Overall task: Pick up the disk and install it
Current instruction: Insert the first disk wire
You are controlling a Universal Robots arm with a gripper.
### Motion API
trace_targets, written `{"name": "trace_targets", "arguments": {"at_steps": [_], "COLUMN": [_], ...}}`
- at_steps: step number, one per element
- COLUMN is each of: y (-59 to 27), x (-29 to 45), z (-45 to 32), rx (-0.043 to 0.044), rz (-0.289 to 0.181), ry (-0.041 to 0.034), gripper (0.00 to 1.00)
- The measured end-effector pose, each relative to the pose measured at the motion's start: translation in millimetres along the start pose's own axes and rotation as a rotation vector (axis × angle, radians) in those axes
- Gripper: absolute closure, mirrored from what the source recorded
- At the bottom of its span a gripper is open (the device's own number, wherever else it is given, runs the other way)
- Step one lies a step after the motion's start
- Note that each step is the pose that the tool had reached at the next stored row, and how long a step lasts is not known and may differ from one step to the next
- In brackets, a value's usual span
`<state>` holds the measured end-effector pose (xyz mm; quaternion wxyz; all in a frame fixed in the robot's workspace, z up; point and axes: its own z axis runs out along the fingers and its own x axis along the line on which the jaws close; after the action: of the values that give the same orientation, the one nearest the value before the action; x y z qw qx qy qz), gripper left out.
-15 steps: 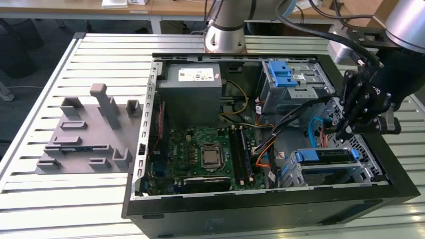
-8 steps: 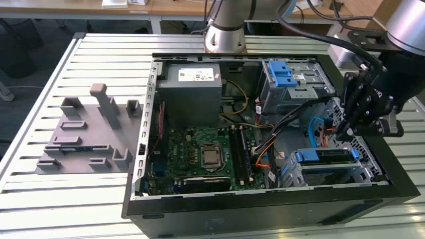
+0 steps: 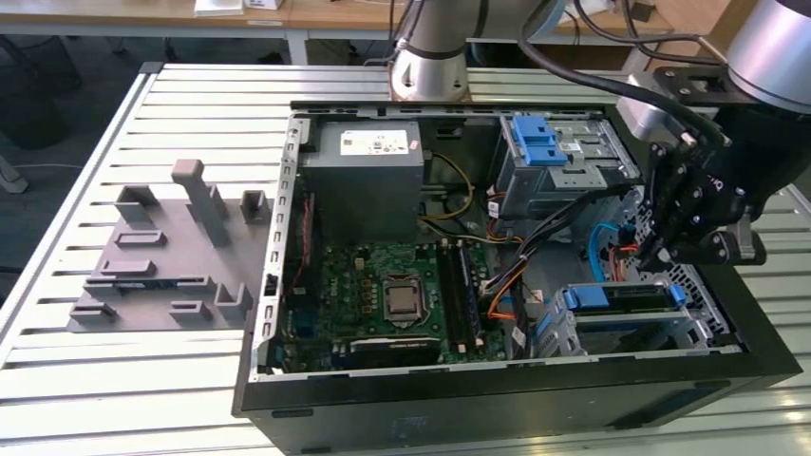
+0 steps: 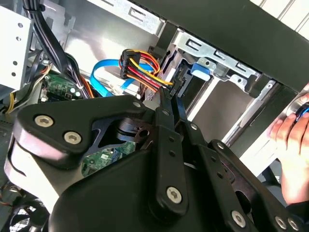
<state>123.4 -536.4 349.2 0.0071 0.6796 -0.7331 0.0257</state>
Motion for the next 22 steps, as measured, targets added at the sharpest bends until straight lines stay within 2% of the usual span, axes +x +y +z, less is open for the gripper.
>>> {"name": "trace_targets", "arguments": {"at_steps": [4, 10, 13, 19, 22], "y": [1.4, 1.9, 3.8, 5.1, 6.5], "x": [2.0, 3.3, 7.0, 9.0, 9.4], "z": [0.6, 1.7, 3.0, 5.6, 6.9], "rx": [0.0085, 0.0196, 0.0249, 0.0306, 0.0395], "rz": [-0.006, -0.046, -0.05, -0.055, -0.062], "ry": [-0.0008, -0.0027, -0.0032, -0.0034, -0.0045], "gripper": [0.84, 0.84, 0.84, 0.84, 0.84]}}
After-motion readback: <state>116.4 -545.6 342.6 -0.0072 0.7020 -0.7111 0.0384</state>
